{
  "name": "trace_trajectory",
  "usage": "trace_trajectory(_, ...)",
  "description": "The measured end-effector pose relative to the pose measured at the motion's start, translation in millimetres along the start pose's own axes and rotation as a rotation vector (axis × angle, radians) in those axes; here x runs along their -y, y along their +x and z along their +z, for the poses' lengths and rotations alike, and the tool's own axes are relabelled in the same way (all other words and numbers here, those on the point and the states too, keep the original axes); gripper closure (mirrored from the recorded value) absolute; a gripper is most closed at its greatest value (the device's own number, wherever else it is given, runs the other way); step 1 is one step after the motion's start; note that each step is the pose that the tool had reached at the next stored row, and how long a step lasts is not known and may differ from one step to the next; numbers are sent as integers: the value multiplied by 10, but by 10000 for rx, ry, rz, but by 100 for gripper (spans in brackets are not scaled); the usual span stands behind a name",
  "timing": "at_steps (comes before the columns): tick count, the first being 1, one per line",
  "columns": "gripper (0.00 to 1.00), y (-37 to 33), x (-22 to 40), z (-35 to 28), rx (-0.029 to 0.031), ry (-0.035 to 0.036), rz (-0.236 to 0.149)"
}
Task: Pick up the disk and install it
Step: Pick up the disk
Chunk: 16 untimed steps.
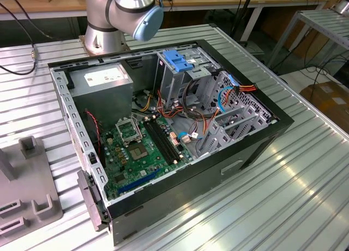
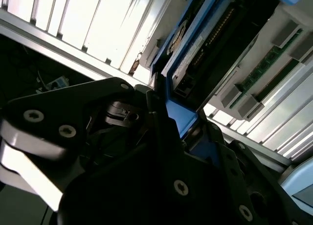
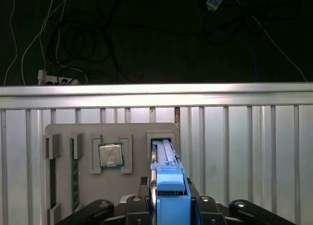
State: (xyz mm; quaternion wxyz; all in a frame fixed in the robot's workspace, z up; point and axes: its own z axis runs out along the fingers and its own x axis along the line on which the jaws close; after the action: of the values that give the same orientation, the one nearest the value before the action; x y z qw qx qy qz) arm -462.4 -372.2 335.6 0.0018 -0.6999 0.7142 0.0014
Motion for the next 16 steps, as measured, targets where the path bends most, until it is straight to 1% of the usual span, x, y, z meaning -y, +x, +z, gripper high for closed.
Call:
trace_trajectory(4,63,0,0,-77,0,0,0)
trace_trajectory(6,63,0,0,-130,1,-2,0)
trace_trajectory(8,63,-1,0,-205,1,-2,0)
trace_trajectory(14,63,-1,0,-299,1,-4,0)
trace_trajectory(16,63,-1,1,-346,1,-5,-1)
